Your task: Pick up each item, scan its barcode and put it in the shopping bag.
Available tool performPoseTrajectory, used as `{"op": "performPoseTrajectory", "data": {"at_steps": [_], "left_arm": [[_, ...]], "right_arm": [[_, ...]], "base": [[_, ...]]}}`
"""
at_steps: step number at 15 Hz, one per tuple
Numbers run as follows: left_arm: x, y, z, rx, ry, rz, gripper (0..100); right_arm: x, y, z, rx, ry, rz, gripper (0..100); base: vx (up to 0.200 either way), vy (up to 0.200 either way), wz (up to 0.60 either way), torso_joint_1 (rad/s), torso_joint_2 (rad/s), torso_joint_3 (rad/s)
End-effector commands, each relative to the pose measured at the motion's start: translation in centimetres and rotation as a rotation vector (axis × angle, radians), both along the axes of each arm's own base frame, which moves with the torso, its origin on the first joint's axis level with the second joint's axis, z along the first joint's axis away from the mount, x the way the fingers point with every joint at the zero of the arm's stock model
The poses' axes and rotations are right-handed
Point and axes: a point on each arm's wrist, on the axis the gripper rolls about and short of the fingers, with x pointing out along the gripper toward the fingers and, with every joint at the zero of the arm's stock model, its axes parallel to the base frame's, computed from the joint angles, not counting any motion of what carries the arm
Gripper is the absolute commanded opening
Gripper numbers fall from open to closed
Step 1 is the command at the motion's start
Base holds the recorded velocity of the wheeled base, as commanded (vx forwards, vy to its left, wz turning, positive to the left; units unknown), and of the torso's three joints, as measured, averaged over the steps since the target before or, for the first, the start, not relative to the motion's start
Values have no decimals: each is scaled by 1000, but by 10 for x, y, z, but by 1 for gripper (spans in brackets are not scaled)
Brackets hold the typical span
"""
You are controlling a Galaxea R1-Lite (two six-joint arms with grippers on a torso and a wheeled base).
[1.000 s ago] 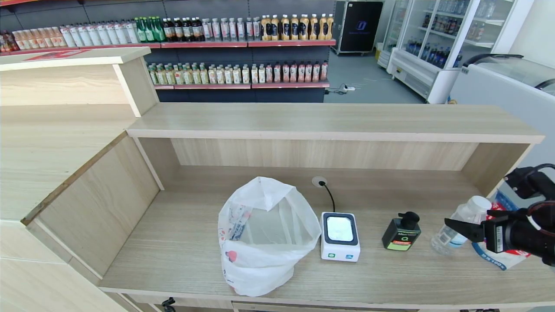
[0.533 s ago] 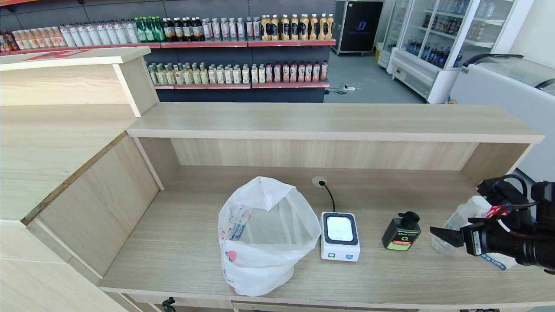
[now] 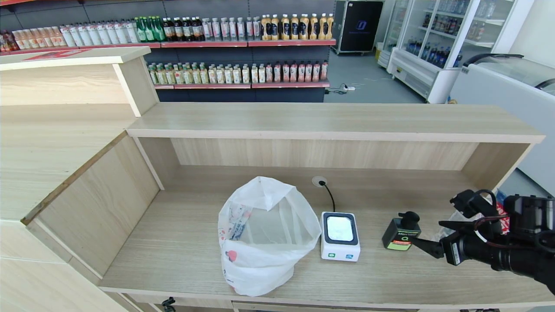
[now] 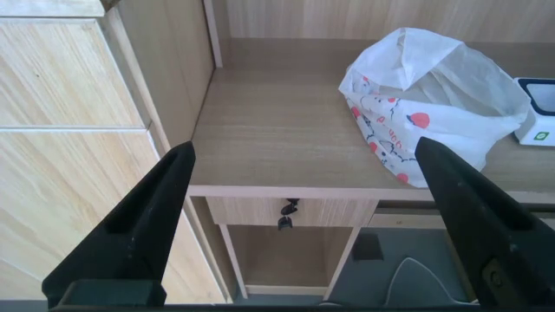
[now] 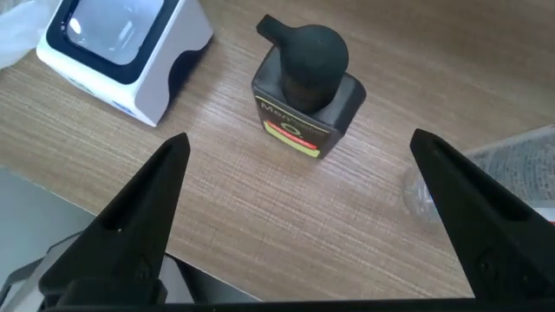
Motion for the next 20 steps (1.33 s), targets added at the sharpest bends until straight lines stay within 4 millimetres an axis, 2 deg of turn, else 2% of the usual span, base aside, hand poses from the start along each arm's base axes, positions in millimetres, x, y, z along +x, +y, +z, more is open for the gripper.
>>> {"op": "performPoseTrajectory", "data": {"at_steps": [1,14,17,20], "left_arm": [[0,0,0,0,0,0,100],[0,0,0,0,0,0,100],[0,0,0,0,0,0,100],[0,0,0,0,0,0,100]], "right_arm": [[7,0,-13,2,16,26,100],[39,8,-47,4,-64,141,100],[55,7,-57,-6,-97,176,100],[57,11,-71,-12,-74,199,100]], "base": [[0,0,0,0,0,0],[0,0,0,0,0,0],[0,0,0,0,0,0],[0,0,0,0,0,0]]}}
